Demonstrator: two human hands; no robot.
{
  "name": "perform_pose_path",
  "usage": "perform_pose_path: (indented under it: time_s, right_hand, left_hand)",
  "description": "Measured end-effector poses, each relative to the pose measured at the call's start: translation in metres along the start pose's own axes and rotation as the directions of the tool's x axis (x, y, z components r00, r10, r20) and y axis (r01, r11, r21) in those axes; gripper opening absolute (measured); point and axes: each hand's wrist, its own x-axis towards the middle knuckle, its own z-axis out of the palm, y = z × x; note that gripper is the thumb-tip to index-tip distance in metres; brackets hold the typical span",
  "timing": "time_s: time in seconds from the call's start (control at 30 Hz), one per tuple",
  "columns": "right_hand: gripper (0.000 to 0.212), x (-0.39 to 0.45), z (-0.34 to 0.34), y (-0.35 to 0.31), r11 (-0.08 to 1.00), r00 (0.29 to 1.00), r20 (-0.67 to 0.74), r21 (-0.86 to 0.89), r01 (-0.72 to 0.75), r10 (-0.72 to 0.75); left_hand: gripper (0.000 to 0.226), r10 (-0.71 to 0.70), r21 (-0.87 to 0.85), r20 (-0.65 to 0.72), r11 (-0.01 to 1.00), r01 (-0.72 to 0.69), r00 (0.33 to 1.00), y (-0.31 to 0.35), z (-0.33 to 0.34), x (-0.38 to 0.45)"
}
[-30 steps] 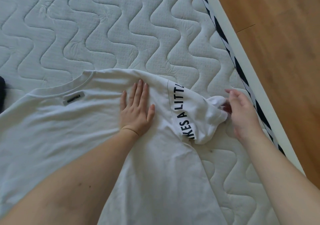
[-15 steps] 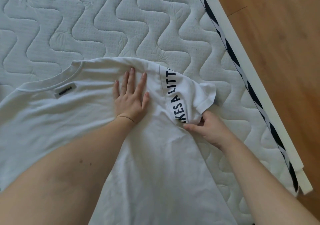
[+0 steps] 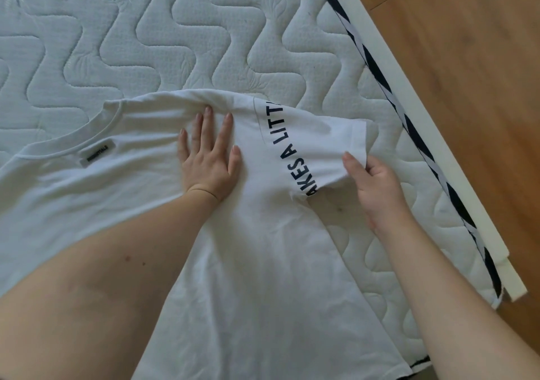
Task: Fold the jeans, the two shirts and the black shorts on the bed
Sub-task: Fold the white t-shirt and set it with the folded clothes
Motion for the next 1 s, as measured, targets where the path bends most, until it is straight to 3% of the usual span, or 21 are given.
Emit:
perform_pose_path:
  time_s: [0.13,0.2,0.3,0.37,0.4,0.43,0.47,0.53,0.63,0.7,0.8,0.87,0.93,1.0]
  right_hand:
    - [0.019,-0.004,0.001,0.010,0.997,0.997,0.036,0.008,-0.076,0.075]
    - [0.024,-0.004,0.002,0.018,0.974,0.981,0.125,-0.193,-0.121,0.147]
    - [0.034,-0.003,-0.005,0.016,0.786,0.912,0.252,-0.608,-0.112,0.325]
    - [0.047,0.000,-0.011,-0.002,0.614,0.920,0.160,-0.782,-0.102,0.357]
    - [0.051,0.003,-0.013,-0.014,0.519,0.958,0.071,-0.850,-0.088,0.279]
    - [0.047,0.009,-0.014,-0.025,0.485,0.989,-0.002,-0.871,-0.072,0.145]
    - [0.039,0.015,-0.009,-0.037,0.525,0.999,-0.031,-0.850,-0.030,0.007]
    - [0.027,0.032,0.010,-0.052,0.600,0.981,0.041,-0.786,0.149,-0.190]
    - [0.030,0.062,0.050,-0.060,0.440,0.924,0.208,-0.831,0.341,-0.322]
    - [0.031,0.081,0.077,-0.071,0.474,0.896,0.284,-0.771,0.425,-0.341]
    - [0.033,0.096,0.118,-0.085,0.605,0.851,0.482,-0.620,0.500,-0.209]
    - [0.038,0.102,0.142,-0.086,0.533,0.819,0.565,-0.663,0.526,-0.105]
    - [0.036,0.108,0.157,-0.085,0.374,0.829,0.553,-0.755,0.539,-0.078]
    - [0.029,0.115,0.164,-0.087,0.294,0.846,0.530,-0.801,0.522,-0.056]
  left_hand:
    - [0.066,-0.002,0.005,0.001,1.000,0.002,1.000,0.001,-0.001,0.000]
    - [0.066,-0.001,0.012,0.006,1.000,0.001,1.000,0.001,-0.001,0.000]
    - [0.067,0.004,-0.007,-0.001,1.000,-0.004,1.000,0.001,-0.001,0.000]
    - [0.067,0.010,-0.007,-0.005,1.000,-0.010,1.000,0.000,0.000,0.000]
    - [0.067,0.008,-0.002,-0.001,1.000,-0.008,1.000,0.000,0.001,0.000]
    - [0.067,0.008,0.001,0.002,1.000,-0.008,1.000,-0.001,0.002,0.001]
    - [0.066,0.007,0.001,0.004,1.000,-0.007,1.000,-0.001,0.003,0.001]
    - [0.066,0.010,0.002,0.000,1.000,-0.010,1.000,-0.002,0.004,0.002]
    - [0.065,0.017,-0.003,-0.012,1.000,-0.017,1.000,-0.002,0.005,0.001]
    - [0.066,0.020,-0.009,-0.039,1.000,-0.020,0.999,-0.002,0.006,0.001]
    - [0.066,0.037,-0.015,-0.088,0.999,-0.038,0.995,-0.003,0.010,0.001]
    - [0.065,0.051,-0.012,-0.115,0.999,-0.053,0.992,-0.004,0.012,0.001]
    - [0.065,0.060,-0.014,-0.131,0.998,-0.062,0.990,-0.005,0.013,0.001]
    - [0.066,0.064,-0.017,-0.139,0.998,-0.067,0.988,-0.005,0.013,0.001]
